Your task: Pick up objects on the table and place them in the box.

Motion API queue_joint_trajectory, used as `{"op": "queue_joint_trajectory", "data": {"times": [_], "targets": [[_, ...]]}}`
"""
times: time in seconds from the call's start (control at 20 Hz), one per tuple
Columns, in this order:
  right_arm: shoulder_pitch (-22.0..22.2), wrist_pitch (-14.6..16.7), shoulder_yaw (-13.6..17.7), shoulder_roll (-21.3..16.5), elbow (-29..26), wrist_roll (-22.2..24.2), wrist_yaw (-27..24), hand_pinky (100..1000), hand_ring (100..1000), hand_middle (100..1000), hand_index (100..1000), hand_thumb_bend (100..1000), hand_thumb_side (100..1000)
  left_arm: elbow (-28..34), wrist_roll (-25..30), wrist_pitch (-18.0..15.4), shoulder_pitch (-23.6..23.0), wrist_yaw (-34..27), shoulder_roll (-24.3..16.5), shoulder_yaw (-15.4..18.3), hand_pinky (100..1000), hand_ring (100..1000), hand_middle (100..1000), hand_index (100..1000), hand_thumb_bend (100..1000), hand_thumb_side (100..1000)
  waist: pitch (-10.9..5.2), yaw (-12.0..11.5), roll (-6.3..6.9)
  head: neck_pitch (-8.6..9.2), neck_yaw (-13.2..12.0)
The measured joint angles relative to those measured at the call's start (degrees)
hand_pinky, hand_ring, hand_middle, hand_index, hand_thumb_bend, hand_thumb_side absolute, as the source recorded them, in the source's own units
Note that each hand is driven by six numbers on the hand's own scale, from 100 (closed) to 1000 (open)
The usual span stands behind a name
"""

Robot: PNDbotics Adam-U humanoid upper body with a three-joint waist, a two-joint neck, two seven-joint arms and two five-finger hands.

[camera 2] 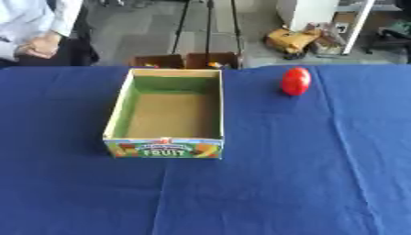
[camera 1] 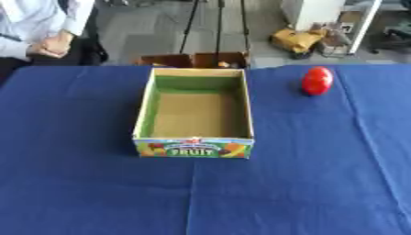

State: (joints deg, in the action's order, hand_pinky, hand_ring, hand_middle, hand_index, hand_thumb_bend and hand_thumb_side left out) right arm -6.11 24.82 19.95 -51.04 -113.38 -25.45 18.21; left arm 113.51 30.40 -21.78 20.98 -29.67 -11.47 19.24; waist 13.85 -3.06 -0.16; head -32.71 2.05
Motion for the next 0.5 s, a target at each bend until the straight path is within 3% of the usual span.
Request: {"op": "queue_joint_trajectory", "data": {"times": [0.2, 0.5], "targets": [[-2.05, -1.63, -0.94, -4.87, 5.47, 1.25, 0.91, 720, 780, 726, 855, 262, 1000, 0.00, 0.39, -0.02, -0.26, 0.00, -0.01, -0.27, 654, 784, 733, 955, 100, 838, 0.17, -0.69, -0.01, 0.05, 1.17], [-7.05, 0.82, -3.43, -9.76, 19.54, 3.81, 2.99, 718, 781, 740, 856, 334, 1000, 0.00, 0.89, -0.14, -0.30, -0.01, -0.01, -0.33, 651, 782, 731, 954, 100, 835, 0.63, -1.86, 0.06, 0.56, 2.84]]}}
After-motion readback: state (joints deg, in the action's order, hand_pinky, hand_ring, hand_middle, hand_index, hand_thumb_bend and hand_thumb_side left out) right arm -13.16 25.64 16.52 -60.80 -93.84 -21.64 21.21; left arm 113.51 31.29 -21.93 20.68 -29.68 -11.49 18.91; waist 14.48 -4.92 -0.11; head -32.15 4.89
